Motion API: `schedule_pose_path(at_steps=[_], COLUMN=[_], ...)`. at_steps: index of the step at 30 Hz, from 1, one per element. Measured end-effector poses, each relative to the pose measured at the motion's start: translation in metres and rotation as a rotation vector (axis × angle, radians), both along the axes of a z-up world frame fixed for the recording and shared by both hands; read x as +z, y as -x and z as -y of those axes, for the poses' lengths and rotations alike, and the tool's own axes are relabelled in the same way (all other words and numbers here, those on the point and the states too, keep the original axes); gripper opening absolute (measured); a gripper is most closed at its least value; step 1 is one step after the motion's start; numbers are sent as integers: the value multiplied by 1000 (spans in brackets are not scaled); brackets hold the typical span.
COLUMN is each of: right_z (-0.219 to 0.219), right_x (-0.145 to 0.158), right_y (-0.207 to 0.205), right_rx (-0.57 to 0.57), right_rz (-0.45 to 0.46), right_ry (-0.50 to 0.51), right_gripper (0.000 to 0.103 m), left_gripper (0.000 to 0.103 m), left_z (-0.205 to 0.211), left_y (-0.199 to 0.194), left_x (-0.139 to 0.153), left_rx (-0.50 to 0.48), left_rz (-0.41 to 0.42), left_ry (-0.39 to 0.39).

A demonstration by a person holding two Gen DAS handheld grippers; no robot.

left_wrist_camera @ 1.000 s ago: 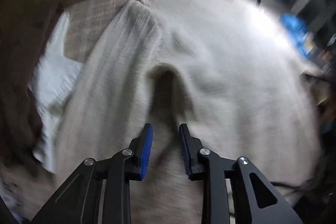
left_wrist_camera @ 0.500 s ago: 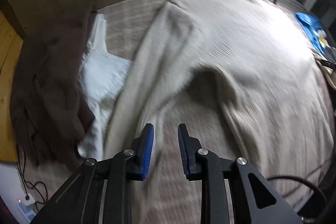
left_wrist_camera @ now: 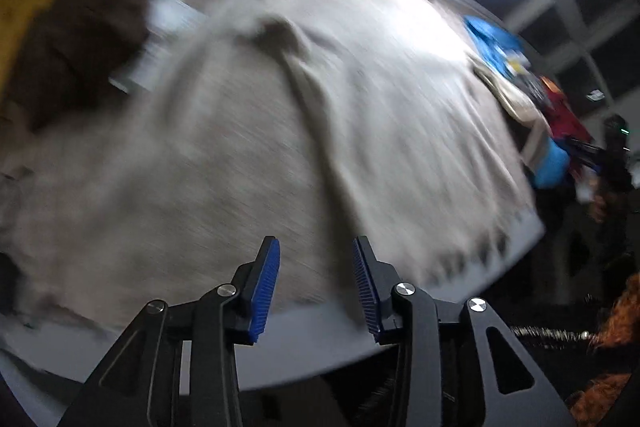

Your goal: Fold clothes

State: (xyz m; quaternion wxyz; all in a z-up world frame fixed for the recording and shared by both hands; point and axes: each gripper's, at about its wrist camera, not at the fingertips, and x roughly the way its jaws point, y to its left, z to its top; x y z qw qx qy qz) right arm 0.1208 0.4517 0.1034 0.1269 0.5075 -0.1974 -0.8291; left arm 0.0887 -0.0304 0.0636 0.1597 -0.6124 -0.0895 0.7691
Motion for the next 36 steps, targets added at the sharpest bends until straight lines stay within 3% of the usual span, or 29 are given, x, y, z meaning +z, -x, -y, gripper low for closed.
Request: schedule_pose_path(at_steps=[4,9,10,12,15,16,17,18,23,26,32,36], right_z=[38,61,63,67,80,85,89,90,67,52,57,65], right_x=[-58,-90,-94,-101,-103,-104,-105,-105,-57,-30,-84,-106], right_y=[-16,-26,-27,-31,-38,-39,-39,-39,-46,-55,-49,-46], right_rx=[78,143,149,174,242,273,303,318,250,214,163,199], right_rz=[85,117,121,127,107,102,119,134,50,-9,152,242], right_ry=[17,-5,2,16,6,2,19,39,171,193,38,2], right_gripper=[58,58,58,58,57,50,22,5,4,4,4,10], left_gripper=[37,35,32,11,6,6,6,6,6,0,0,0], left_z=[-42,-65,-67,-68,-63,-62,-59,-57,-32,-23,-20,-27], left_y=[-11,-28,-28,-28,-26,-27,-29,-30,-36,-44,-44,-39], left_x=[-43,-59,-59,-60,-63,-57,-48,-38,21,38,-41,-53], left_rx=[-63,-107,-111,-114,-97,-104,-107,-109,-64,-51,-1,14], left_rz=[93,133,124,106,118,105,87,69,-37,-62,94,107], left_ry=[-55,-44,-47,-54,-68,-66,-66,-67,-38,-8,-2,-36])
